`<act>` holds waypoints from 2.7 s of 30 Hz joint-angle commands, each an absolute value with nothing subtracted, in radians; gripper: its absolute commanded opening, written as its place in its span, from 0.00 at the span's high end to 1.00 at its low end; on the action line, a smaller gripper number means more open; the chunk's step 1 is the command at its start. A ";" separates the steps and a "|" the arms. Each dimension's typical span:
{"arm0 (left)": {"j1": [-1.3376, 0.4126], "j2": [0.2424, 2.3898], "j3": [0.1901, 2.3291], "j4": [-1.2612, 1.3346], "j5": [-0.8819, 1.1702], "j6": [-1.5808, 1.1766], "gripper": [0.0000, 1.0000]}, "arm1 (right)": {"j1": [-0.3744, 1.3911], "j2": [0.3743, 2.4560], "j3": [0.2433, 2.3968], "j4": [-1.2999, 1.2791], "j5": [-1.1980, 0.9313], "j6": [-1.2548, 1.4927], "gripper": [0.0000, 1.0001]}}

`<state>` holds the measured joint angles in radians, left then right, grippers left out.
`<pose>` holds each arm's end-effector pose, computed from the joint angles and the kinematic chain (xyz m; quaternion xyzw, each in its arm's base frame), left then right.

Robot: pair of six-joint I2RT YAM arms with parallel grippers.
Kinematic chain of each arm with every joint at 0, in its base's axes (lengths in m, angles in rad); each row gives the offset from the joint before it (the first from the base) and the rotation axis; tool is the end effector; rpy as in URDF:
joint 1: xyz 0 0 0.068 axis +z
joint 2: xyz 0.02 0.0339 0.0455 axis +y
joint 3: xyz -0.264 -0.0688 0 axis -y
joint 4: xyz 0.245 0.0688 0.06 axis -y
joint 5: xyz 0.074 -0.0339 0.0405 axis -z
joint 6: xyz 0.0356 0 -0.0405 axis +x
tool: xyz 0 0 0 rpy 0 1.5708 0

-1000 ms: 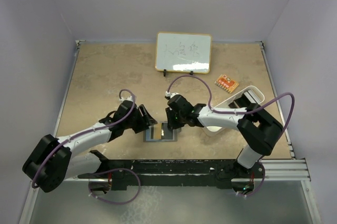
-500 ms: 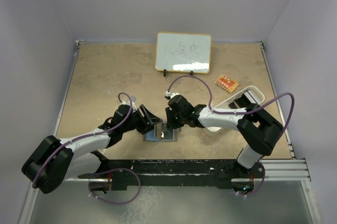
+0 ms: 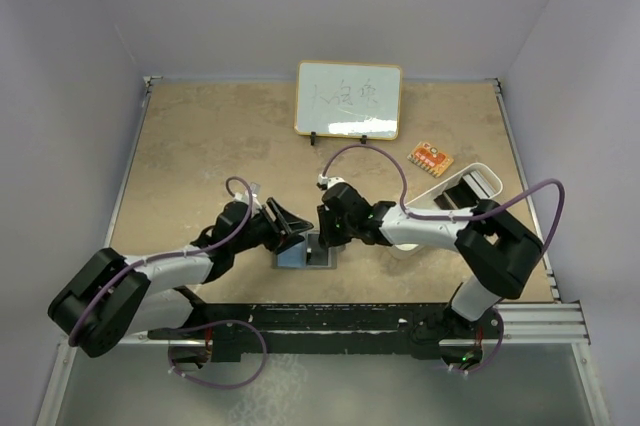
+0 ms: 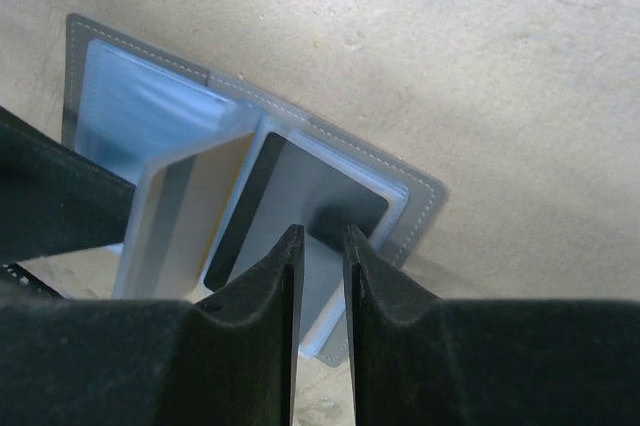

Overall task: Put the credit cards into the card holder
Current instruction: Turn over the card slot in the card holder, then pick up the credit card from the storage box.

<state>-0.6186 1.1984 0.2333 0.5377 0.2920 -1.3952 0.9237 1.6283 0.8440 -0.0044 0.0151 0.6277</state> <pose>0.1661 -0.1308 0.1473 -0.2422 0.7999 -0.5178 0.1827 0.1983 0.2615 0.1687 -0.1335 0.9148 0.2619 0.2770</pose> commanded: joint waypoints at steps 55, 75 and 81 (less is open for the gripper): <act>-0.690 1.020 0.883 -0.518 -0.024 -0.608 0.00 | 0.112 1.373 1.030 -0.292 0.507 -0.286 0.52; -0.690 0.893 0.821 -0.510 -0.127 -0.558 0.01 | 0.051 1.554 0.933 -0.199 0.559 -0.388 0.46; -0.690 0.904 0.822 -0.514 -0.123 -0.556 0.02 | 0.045 1.596 0.933 -0.161 0.600 -0.395 0.47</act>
